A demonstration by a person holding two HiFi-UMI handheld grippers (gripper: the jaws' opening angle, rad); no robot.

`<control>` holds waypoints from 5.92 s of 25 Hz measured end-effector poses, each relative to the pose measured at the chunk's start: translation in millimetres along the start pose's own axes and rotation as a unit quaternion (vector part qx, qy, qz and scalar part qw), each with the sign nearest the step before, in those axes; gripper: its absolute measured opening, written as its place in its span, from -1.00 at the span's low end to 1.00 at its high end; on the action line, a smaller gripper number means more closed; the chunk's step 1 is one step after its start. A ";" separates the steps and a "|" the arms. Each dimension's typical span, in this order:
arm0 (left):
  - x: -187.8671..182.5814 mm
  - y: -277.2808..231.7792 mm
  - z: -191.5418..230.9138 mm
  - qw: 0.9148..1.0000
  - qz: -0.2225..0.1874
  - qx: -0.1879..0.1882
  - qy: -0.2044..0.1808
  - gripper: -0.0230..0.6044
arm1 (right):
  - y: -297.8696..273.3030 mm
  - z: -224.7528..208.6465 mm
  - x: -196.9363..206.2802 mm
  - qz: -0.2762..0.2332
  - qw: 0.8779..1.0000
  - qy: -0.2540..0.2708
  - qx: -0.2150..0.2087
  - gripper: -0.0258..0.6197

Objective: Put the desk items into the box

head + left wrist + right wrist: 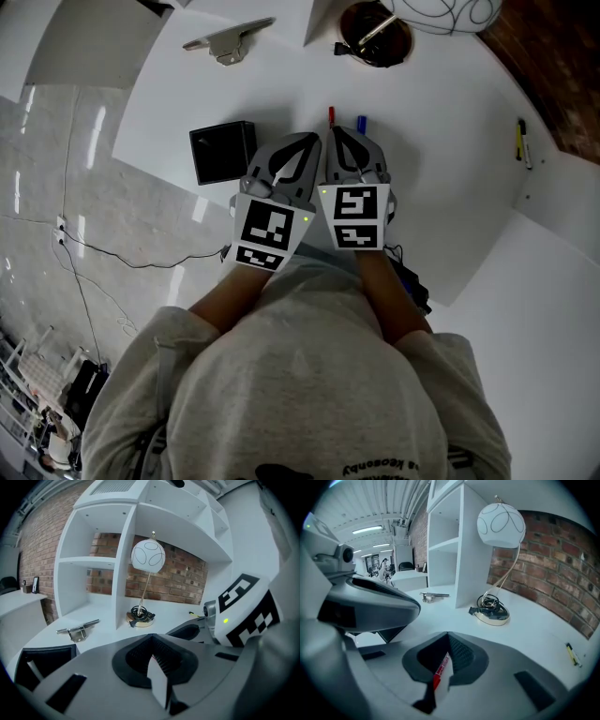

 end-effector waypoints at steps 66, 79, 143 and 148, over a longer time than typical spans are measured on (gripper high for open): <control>3.7 1.6 0.7 0.998 0.030 0.020 0.045 -0.92 | -17.5 -7.7 25.9 0.178 0.965 -0.189 0.025 -0.76; -18.6 24.2 -1.8 0.999 0.012 0.027 0.026 -0.92 | 27.0 -1.1 -11.7 0.064 0.980 -0.184 0.032 -0.76; -3.5 169.6 111.1 0.985 -0.041 -0.161 0.047 -0.92 | 2.6 177.7 -101.1 -0.155 0.971 0.084 -0.161 -0.76; -1.4 167.8 111.0 0.985 -0.041 -0.159 0.051 -0.92 | -4.2 183.2 -94.5 -0.069 0.979 0.106 -0.157 -0.76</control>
Point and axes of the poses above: the fingertips, and each gripper's own axes: y backward along the fingers, z to its left, x out of its underside, the point moved 5 cm from there along y, backward along the fingers, and after that the axes turned 5 degrees about -y, right-handed, at the moved point
